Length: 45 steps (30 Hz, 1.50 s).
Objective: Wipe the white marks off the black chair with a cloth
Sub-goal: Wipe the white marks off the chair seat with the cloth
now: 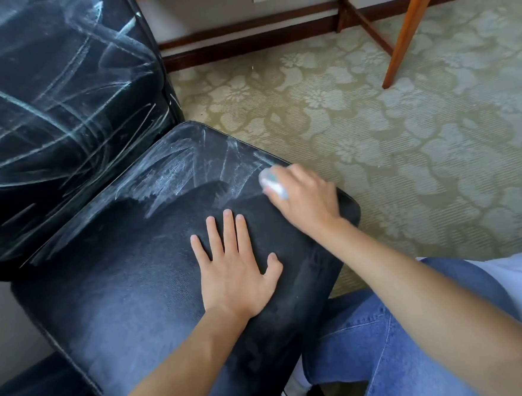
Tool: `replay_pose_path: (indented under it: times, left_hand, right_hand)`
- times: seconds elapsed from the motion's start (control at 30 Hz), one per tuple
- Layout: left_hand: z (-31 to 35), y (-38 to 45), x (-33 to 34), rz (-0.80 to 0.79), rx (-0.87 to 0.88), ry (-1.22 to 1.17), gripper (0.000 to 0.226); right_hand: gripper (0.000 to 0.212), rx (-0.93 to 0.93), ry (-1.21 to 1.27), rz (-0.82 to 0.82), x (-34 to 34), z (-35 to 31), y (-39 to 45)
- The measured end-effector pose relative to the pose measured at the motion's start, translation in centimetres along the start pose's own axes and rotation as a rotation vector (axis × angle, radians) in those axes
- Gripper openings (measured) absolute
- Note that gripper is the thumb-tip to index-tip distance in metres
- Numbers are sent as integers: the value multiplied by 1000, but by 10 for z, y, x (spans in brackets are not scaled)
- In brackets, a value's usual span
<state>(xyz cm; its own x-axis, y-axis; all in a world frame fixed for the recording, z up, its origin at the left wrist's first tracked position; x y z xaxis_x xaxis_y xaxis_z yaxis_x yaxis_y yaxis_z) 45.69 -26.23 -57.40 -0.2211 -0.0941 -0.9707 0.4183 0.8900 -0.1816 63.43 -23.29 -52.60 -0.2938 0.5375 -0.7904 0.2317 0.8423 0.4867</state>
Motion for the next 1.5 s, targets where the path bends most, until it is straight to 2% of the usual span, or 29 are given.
replay_pose_path:
  times: [0.07, 0.13, 0.2, 0.33, 0.4, 0.47, 0.57, 0.63, 0.73, 0.83, 0.9, 1.0, 1.07, 1.1, 1.17, 1.3, 1.37, 1.43, 1.5]
  left_hand:
    - [0, 0, 0, -5, 1, 4, 93]
    - [0, -1, -1, -4, 3, 6, 93]
    - [-1, -1, 0, -5, 4, 3, 93]
    - [-9, -3, -3, 16, 65, -10, 96]
    - [-20, -5, -4, 29, 129, 13, 95]
    - [-28, -10, -3, 45, 177, 17, 93]
    - [-31, -14, 1, 47, 174, 19, 91]
    - [-29, -14, 2, 54, 171, 31, 90]
    - [-33, -14, 3, 62, 167, 18, 91]
    - [-31, -13, 1, 82, 173, -13, 91]
    - [-31, -13, 1, 90, 167, -22, 91]
    - [-32, -14, 2, 96, 148, -9, 91]
    - [-31, -13, 3, 97, 143, -6, 92]
    - [-30, -13, 3, 98, 141, -8, 91]
    - [-30, -12, 3, 98, 134, -3, 92]
    - [-30, -12, 0, 112, 116, -14, 92]
    - [-32, -13, 1, 104, 89, -15, 93]
    - [-33, -14, -1, 110, 62, -10, 93]
    - [-33, -13, 0, 102, 53, -5, 93]
  right_hand:
    - [31, 197, -37, 9, -4, 43, 18]
    - [32, 304, 16, 0, -6, 62, 23]
    - [29, 228, 21, 10, -7, 48, 21]
    - [28, -171, 190, -105, 6, -40, -14]
    - [31, -220, 204, -135, 10, -46, -17]
    - [31, -89, 106, -70, 6, -13, 2]
    - [32, 269, 28, -25, 5, 52, 22]
    - [33, 341, 28, -34, 6, 59, 24]
    - [30, 180, 46, -11, 5, 16, 14]
    - [30, -150, 183, -126, 16, -59, -16]
    - [32, -221, 190, -158, 21, -64, -13]
    - [34, 39, 23, -85, 20, -3, 21]
    - [34, 269, 25, -68, 16, 43, 39]
    - [34, 325, 54, -66, 15, 53, 42]
    - [32, 273, 71, -79, 19, 33, 42]
    - [29, -157, 280, -276, 44, -73, 8]
    - [32, -210, 295, -264, 44, -76, 12]
    - [34, -72, 143, -191, 41, -39, 36]
    - [35, 149, 35, -145, 39, 11, 58]
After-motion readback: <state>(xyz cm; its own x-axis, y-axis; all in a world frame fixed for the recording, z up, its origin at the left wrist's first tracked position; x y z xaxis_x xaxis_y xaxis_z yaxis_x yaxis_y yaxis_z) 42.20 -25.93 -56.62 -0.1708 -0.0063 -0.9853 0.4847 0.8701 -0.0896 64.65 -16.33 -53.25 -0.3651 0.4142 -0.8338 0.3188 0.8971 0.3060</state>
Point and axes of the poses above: each hand's wrist, its own y-axis towards the middle knuckle, its own x-axis out of the palm, z = x × y, the point moved 9 cm from there along y, towards the middle knuckle, and after that the axes turned 12 degrees about y, right-handed, at the moved point
